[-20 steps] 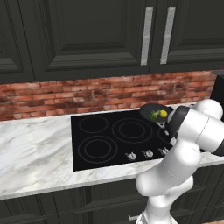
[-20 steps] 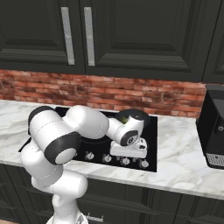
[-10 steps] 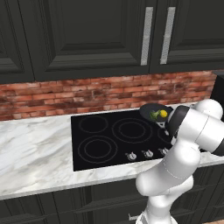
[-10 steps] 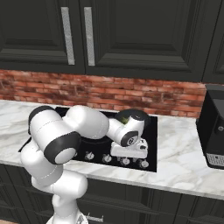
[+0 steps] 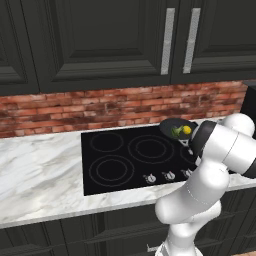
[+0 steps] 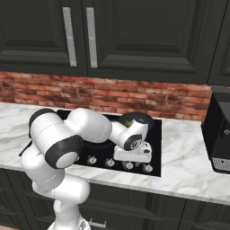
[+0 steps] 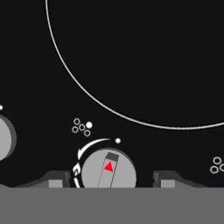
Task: Put the lemon and broccoli in the pan. Then turn on the rear right burner and set the heat to medium.
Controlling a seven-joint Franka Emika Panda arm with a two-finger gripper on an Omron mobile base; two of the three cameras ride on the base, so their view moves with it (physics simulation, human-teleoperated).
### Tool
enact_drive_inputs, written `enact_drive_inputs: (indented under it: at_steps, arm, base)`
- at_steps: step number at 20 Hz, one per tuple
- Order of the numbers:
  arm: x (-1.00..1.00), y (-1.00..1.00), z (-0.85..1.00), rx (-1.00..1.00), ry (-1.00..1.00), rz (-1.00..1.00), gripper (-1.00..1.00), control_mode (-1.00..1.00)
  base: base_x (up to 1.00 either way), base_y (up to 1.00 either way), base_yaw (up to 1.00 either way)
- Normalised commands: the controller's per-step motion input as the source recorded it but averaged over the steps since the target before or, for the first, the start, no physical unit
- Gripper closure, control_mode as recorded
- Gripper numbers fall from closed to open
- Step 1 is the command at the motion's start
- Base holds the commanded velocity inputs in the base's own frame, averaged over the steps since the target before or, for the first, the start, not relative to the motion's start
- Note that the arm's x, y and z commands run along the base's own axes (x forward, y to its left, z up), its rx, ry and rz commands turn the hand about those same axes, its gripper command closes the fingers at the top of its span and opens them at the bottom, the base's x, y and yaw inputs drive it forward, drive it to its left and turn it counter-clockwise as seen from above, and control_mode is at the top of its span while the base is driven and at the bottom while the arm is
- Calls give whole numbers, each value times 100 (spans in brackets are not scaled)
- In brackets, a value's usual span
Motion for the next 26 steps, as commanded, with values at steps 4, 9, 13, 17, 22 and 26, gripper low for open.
enact_drive_inputs:
  at_steps: [4, 9, 13, 17, 22, 26]
  arm:
    - [0, 0, 0, 0, 0, 0, 100, -100]
    - [0, 0, 0, 0, 0, 0, 100, -100]
    - [0, 0, 0, 0, 0, 0, 100, -100]
    - [0, 0, -1, 0, 0, 0, 100, -100]
    - [0, 1, -16, 0, -4, 11, 100, -100]
    - [0, 2, -9, 0, -8, 14, 100, -100]
  base:
    - [0, 0, 0]
    - [0, 0, 0]
    - [0, 0, 0]
    - [0, 0, 0]
    - [0, 0, 0]
    - [0, 0, 0]
